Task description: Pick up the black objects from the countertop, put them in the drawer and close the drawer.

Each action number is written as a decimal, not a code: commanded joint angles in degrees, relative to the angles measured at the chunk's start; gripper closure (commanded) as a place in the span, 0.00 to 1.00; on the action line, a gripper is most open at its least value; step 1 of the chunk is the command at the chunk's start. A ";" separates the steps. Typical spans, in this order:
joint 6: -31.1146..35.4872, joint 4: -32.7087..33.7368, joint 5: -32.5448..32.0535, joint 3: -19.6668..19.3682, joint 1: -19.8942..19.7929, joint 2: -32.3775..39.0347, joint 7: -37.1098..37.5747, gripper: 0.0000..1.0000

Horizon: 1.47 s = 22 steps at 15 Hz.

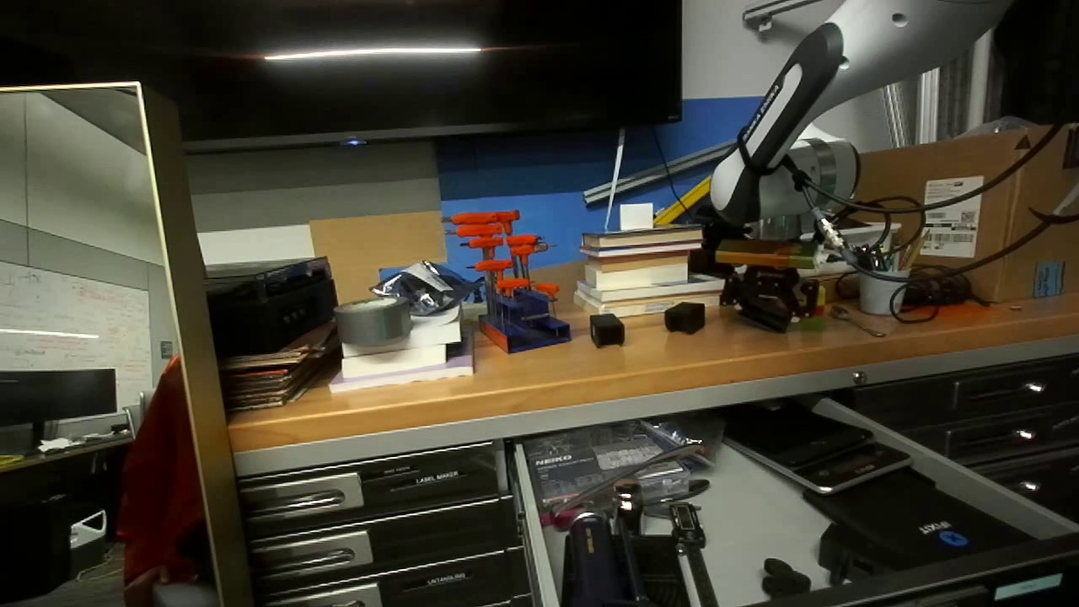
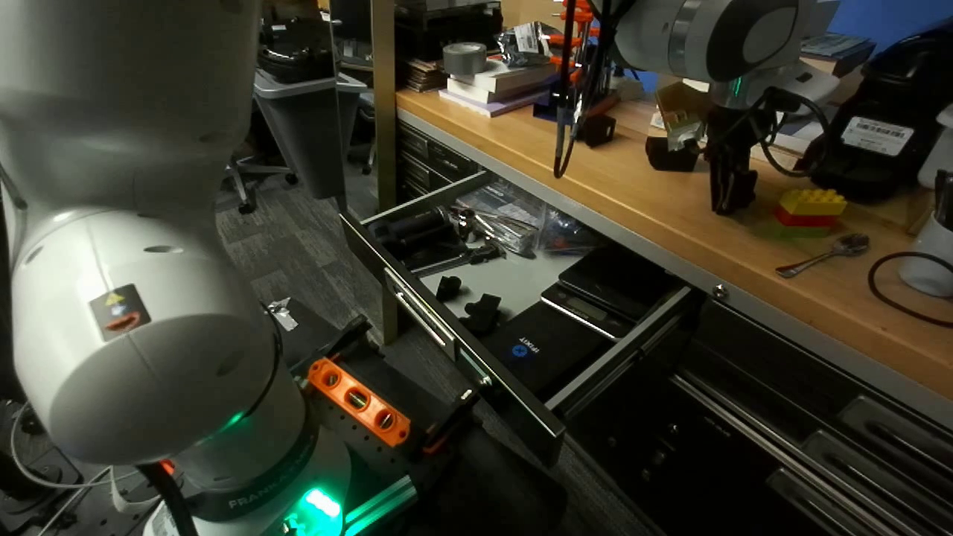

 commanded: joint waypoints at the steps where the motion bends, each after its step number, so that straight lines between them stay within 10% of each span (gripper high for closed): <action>1: -0.79 0.89 -2.66 -1.28 1.77 0.32 0.51 0.70; 22: -15.29 -32.01 -7.59 13.36 10.51 -27.00 -14.16 0.70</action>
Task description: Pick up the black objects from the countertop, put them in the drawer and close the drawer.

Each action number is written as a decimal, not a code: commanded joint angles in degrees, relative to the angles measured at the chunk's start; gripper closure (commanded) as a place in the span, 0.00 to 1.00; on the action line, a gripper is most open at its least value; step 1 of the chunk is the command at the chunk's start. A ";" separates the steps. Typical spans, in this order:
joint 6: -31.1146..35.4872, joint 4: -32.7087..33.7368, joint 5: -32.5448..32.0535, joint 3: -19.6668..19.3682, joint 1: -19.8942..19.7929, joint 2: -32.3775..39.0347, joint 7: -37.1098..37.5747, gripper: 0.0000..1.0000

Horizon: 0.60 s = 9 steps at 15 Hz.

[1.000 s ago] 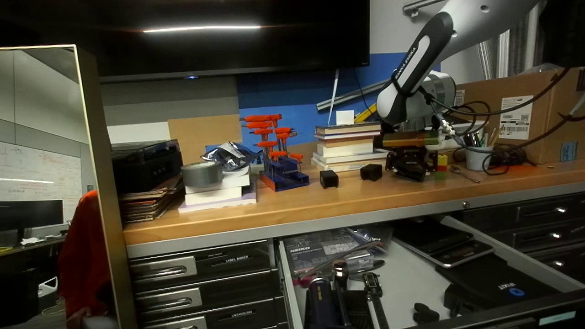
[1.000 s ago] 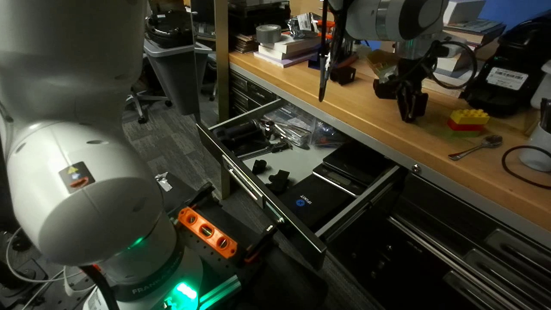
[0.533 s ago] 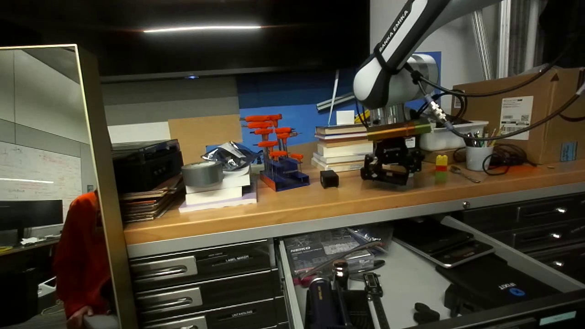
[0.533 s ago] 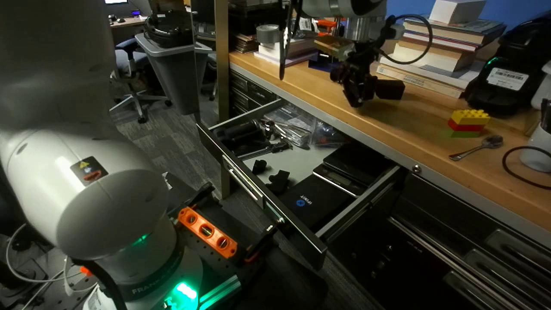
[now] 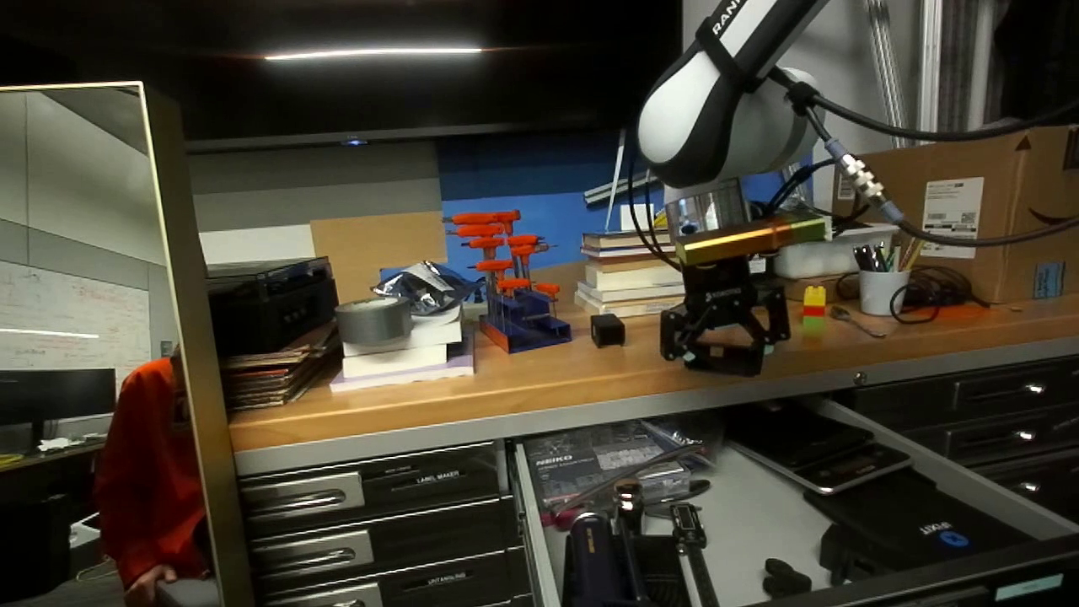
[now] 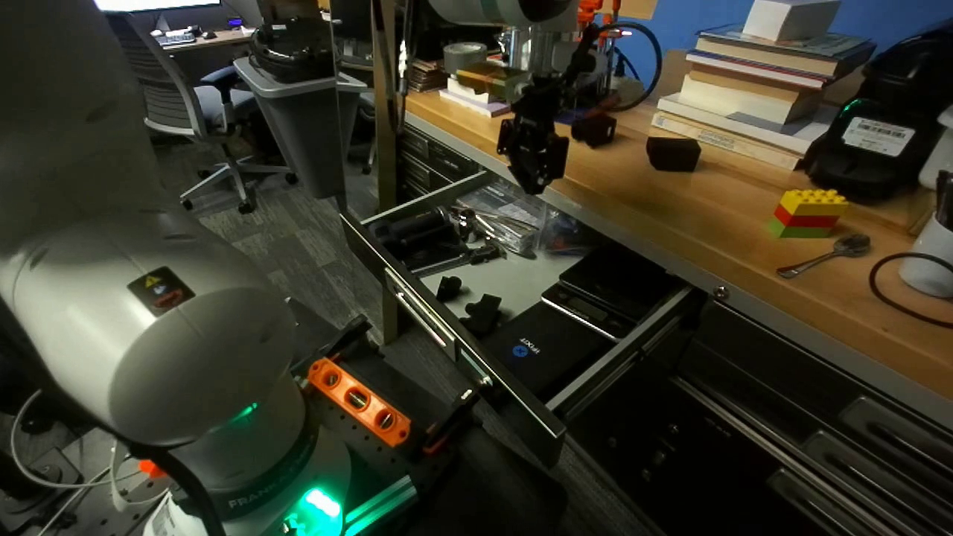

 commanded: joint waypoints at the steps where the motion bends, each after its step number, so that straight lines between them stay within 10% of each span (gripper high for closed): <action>1: 2.83 -5.81 -1.12 1.39 -0.19 -1.49 -0.31 0.70; 9: 12.19 -6.56 -5.25 0.35 0.01 9.77 2.56 0.70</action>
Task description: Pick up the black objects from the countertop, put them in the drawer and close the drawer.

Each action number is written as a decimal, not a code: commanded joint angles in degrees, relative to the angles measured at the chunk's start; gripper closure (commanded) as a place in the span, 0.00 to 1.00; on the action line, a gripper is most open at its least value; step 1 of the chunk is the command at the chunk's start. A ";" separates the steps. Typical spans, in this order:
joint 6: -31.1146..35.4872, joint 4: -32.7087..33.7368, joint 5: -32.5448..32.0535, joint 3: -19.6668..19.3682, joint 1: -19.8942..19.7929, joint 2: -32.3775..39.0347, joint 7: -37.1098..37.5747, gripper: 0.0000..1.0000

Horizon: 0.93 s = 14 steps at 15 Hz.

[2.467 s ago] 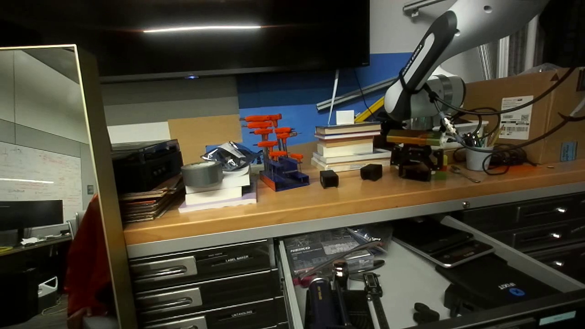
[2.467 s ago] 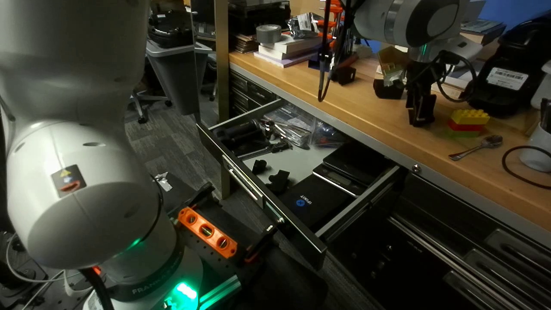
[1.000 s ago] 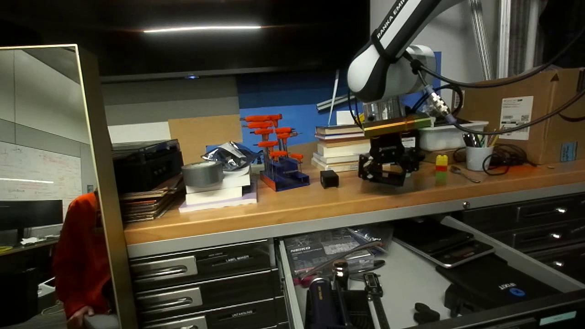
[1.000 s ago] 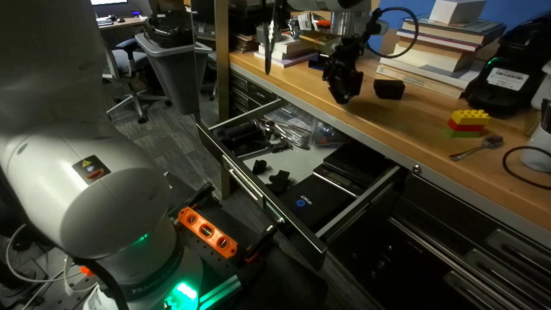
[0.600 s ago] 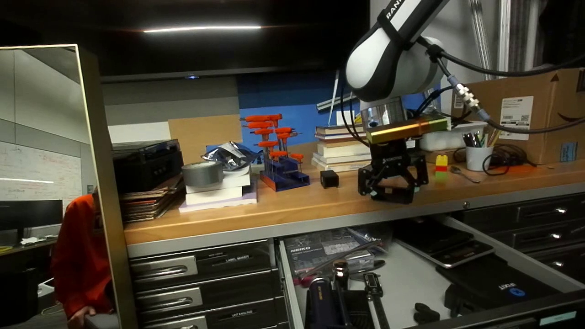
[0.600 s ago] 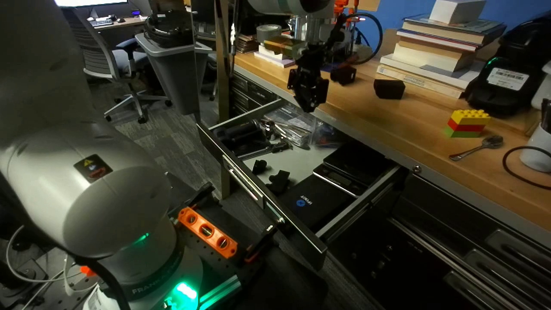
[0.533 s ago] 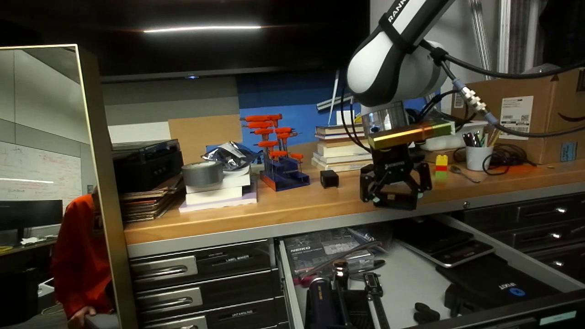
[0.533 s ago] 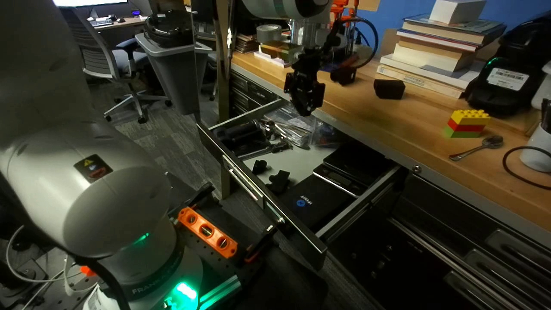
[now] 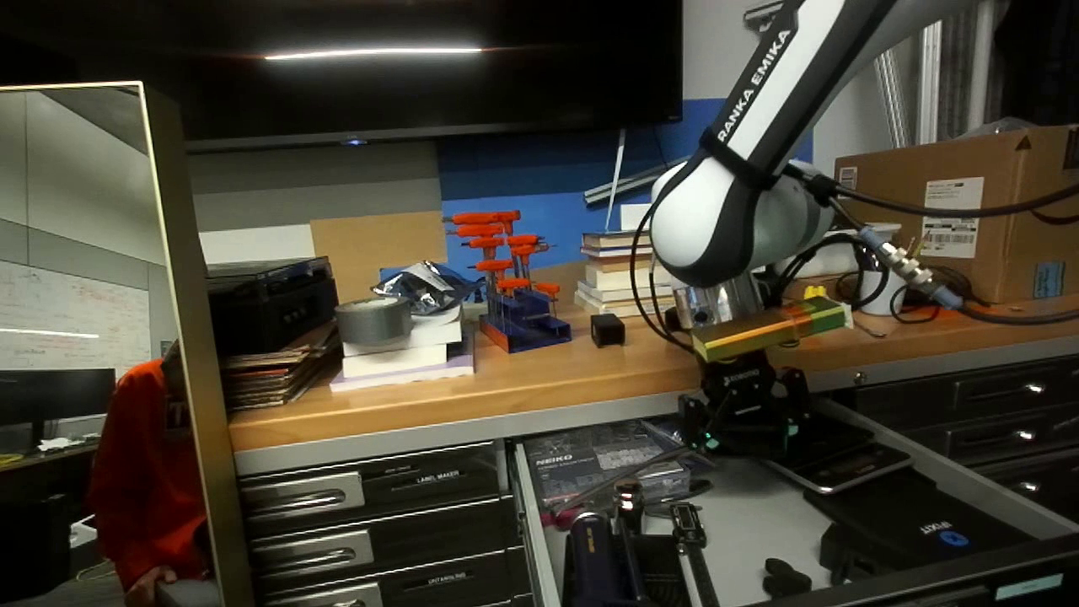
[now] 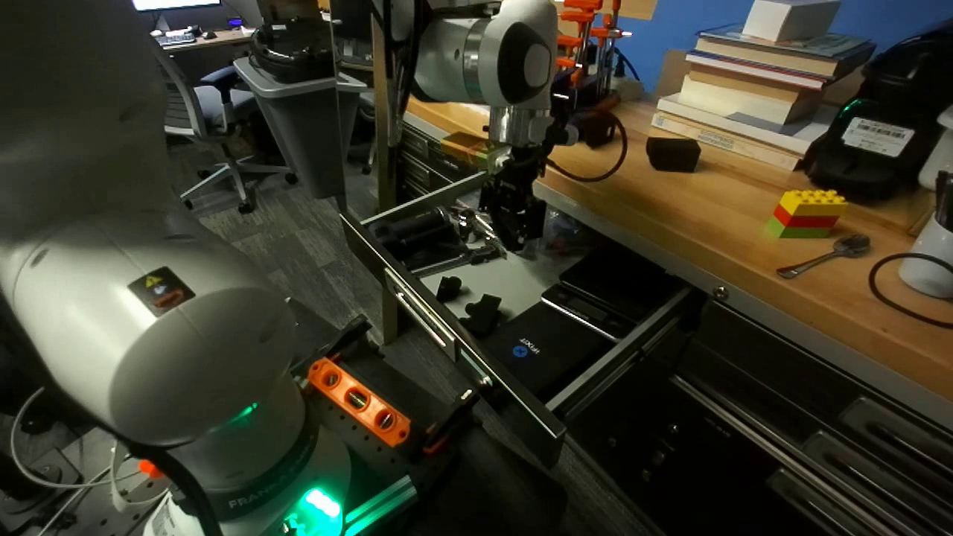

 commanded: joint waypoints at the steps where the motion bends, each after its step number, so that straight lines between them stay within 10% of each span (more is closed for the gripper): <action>1: 4.79 0.86 -1.69 -1.19 0.07 5.20 1.35 0.70; 13: 17.01 1.34 -6.99 -8.51 4.56 11.95 9.61 0.70; 14: 16.65 1.50 -7.72 -8.95 4.98 11.91 11.00 0.26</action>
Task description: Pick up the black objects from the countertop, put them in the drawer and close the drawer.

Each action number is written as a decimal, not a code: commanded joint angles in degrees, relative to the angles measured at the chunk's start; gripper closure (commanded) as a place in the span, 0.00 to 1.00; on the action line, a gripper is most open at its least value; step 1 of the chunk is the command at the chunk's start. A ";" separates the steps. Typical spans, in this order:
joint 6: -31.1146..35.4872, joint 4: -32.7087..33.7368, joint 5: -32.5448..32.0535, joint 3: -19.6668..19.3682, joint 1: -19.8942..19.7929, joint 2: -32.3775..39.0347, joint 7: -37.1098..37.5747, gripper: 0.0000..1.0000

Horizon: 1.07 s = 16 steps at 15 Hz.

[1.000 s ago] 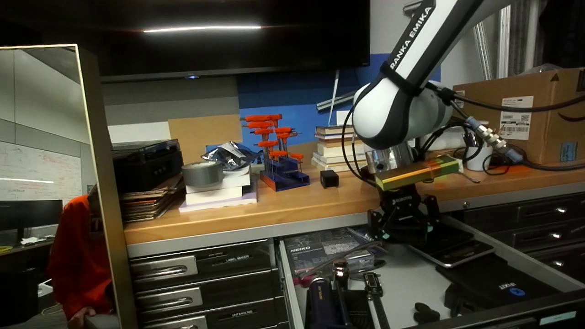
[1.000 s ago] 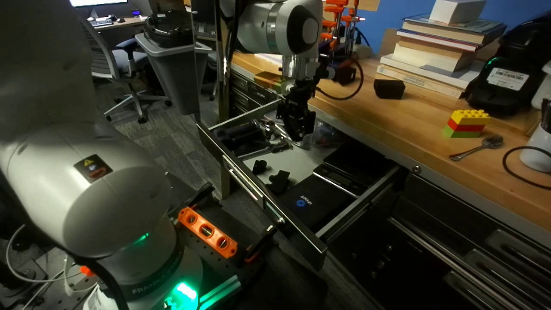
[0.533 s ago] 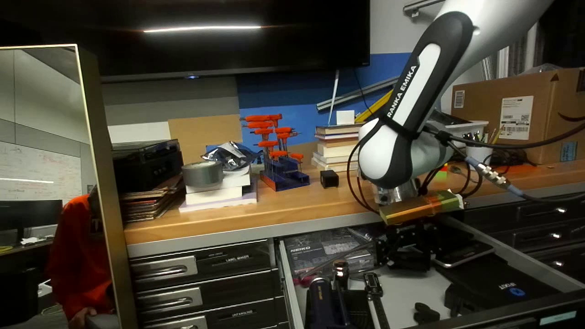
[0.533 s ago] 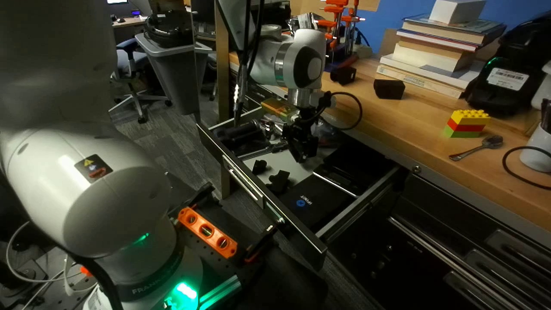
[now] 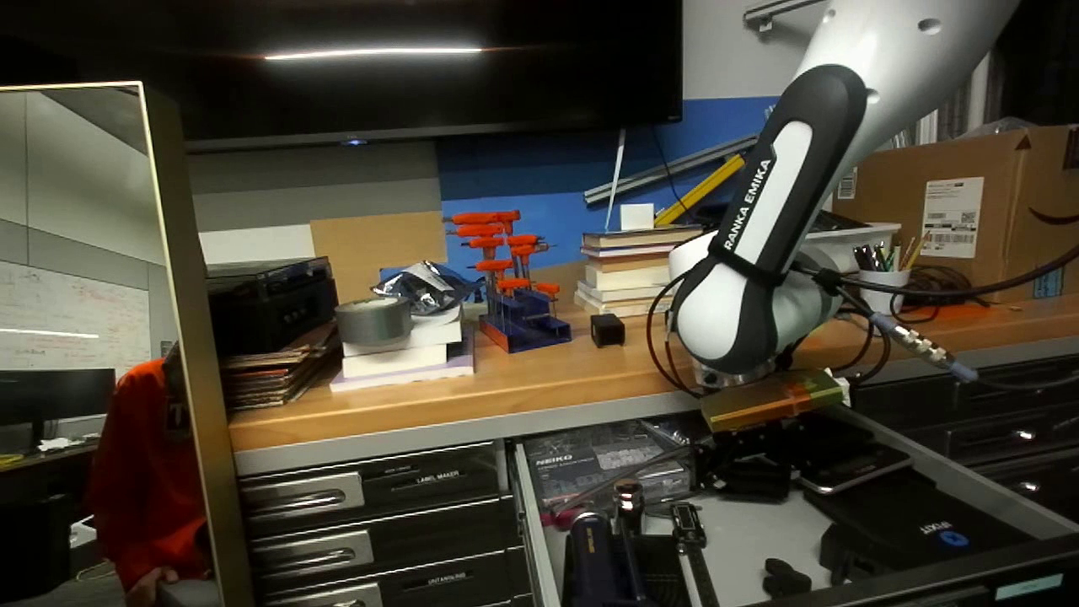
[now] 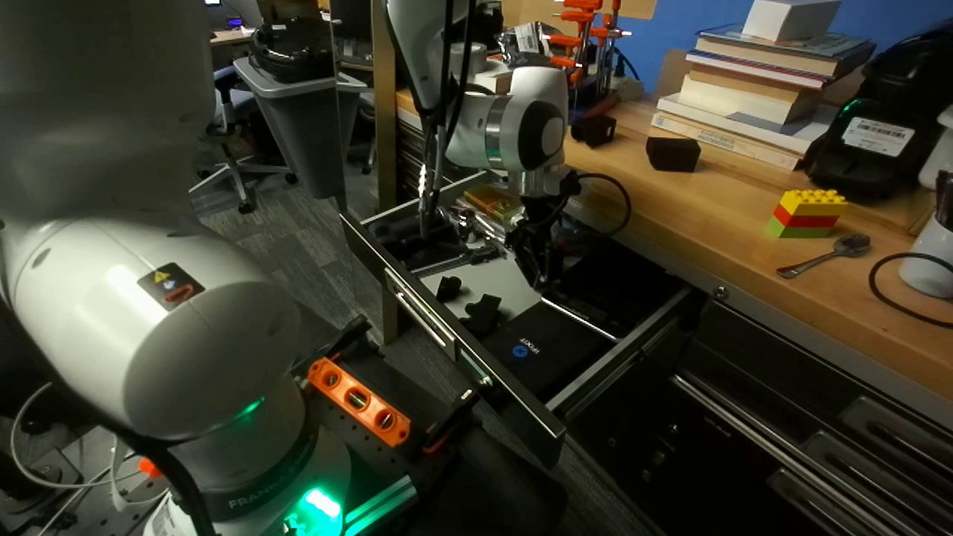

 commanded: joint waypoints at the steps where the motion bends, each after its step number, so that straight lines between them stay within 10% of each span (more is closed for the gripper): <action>1: 0.74 0.84 -3.76 -2.40 2.56 0.04 5.30 0.19; 4: -0.96 0.84 -3.43 -1.97 2.42 -1.08 5.33 0.01; 16: -1.19 -0.81 1.31 1.19 0.88 -8.16 -2.04 0.00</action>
